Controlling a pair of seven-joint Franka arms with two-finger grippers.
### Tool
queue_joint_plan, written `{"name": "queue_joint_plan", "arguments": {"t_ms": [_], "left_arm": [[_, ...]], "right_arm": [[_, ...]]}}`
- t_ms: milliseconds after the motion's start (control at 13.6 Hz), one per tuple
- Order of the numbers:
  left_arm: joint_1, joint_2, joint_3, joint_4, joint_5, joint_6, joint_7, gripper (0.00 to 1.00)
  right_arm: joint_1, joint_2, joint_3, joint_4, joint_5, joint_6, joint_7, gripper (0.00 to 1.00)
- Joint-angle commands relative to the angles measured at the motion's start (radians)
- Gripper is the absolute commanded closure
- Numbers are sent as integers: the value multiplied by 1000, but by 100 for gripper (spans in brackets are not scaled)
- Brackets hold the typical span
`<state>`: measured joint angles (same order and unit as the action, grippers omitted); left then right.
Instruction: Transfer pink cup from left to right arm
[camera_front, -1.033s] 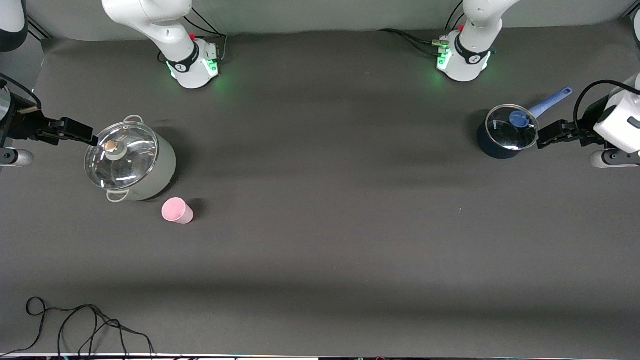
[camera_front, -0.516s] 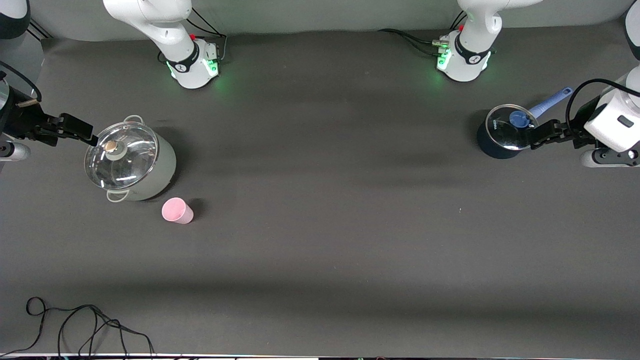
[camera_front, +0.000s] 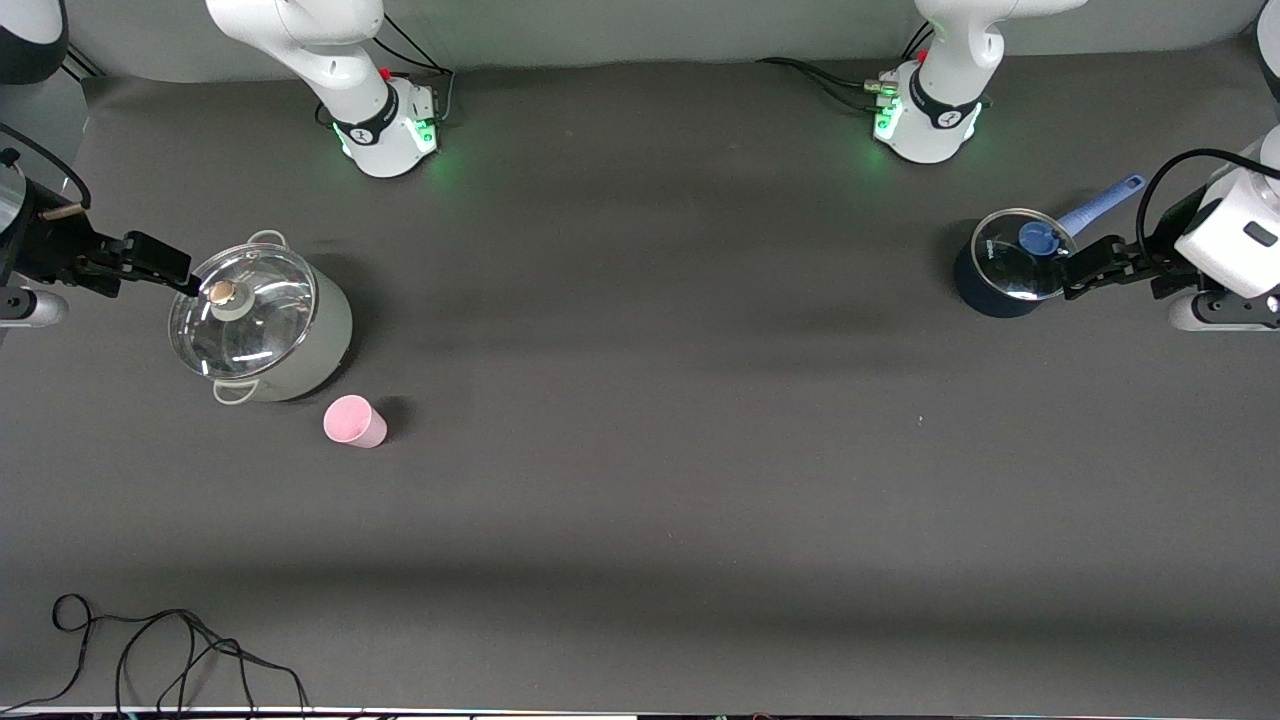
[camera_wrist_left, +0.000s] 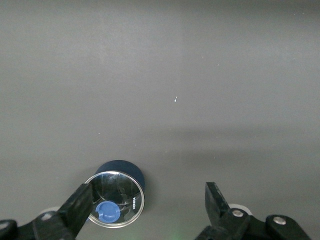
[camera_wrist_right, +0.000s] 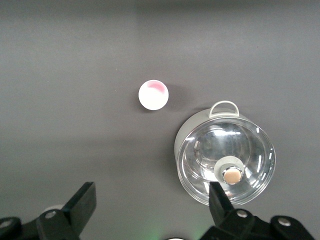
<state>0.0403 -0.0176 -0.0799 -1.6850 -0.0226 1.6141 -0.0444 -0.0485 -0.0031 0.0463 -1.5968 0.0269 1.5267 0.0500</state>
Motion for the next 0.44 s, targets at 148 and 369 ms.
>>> {"name": "queue_joint_plan", "arguments": {"t_ms": [148,369], "left_arm": [[-20,1,29,24,16,-40,9,0],[-20,-1,26,24,18,-43,9,0]], "right_arm": [[3,5,3,8,-13,3,7,0],[-1,5,1,8,-12,1,7,0]]}}
